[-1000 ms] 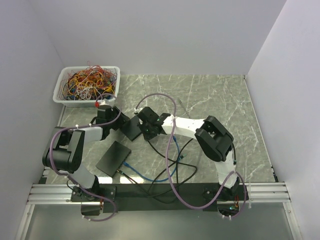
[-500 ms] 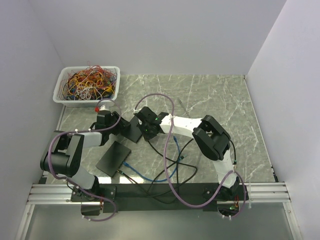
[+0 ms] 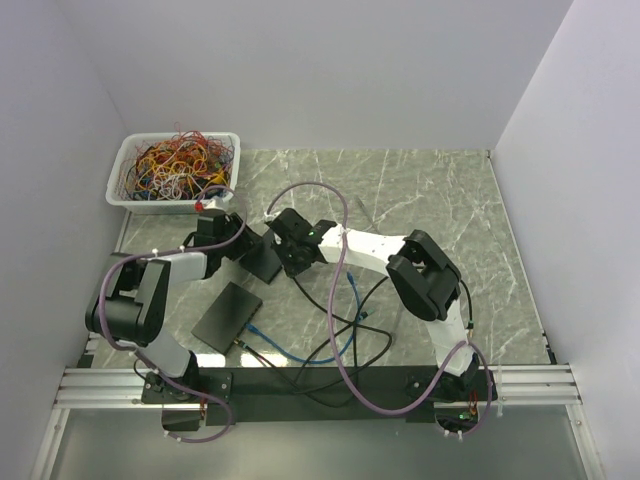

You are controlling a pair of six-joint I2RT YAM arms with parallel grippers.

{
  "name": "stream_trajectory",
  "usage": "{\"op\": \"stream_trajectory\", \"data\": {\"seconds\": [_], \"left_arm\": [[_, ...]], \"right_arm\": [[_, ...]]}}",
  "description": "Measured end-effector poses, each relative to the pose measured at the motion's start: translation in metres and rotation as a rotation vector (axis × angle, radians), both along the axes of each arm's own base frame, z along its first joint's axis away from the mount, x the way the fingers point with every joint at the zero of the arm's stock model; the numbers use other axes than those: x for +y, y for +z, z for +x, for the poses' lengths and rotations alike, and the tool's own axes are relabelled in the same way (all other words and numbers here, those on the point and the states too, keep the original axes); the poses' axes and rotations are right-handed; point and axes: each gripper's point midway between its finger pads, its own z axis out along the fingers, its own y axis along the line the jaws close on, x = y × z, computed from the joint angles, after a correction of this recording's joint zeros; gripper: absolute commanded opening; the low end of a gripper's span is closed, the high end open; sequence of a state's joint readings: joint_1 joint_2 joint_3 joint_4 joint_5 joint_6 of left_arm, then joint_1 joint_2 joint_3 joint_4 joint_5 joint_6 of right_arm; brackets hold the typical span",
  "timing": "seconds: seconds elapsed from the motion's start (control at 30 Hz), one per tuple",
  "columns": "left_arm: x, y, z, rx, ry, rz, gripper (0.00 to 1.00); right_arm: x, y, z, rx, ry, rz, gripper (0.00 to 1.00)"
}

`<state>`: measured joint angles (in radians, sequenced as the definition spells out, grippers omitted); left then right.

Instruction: Insert the plug into the switch port

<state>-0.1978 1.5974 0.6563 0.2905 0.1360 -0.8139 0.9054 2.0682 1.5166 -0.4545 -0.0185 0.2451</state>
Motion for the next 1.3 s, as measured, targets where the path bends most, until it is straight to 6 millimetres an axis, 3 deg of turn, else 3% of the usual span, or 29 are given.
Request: {"op": "stream_trajectory", "data": {"seconds": [0.2, 0.53, 1.3], "left_arm": [[-0.001, -0.005, 0.003, 0.004, -0.007, 0.007, 0.51], [-0.001, -0.007, 0.005, 0.001, -0.010, 0.004, 0.50], [-0.003, -0.007, 0.008, -0.024, -0.028, 0.004, 0.49]], "right_arm": [[0.001, 0.003, 0.001, 0.004, 0.001, -0.005, 0.00], [0.000, -0.013, 0.000, 0.024, -0.001, -0.029, 0.00], [0.008, -0.006, 0.003, 0.056, 0.003, -0.065, 0.00]]}}
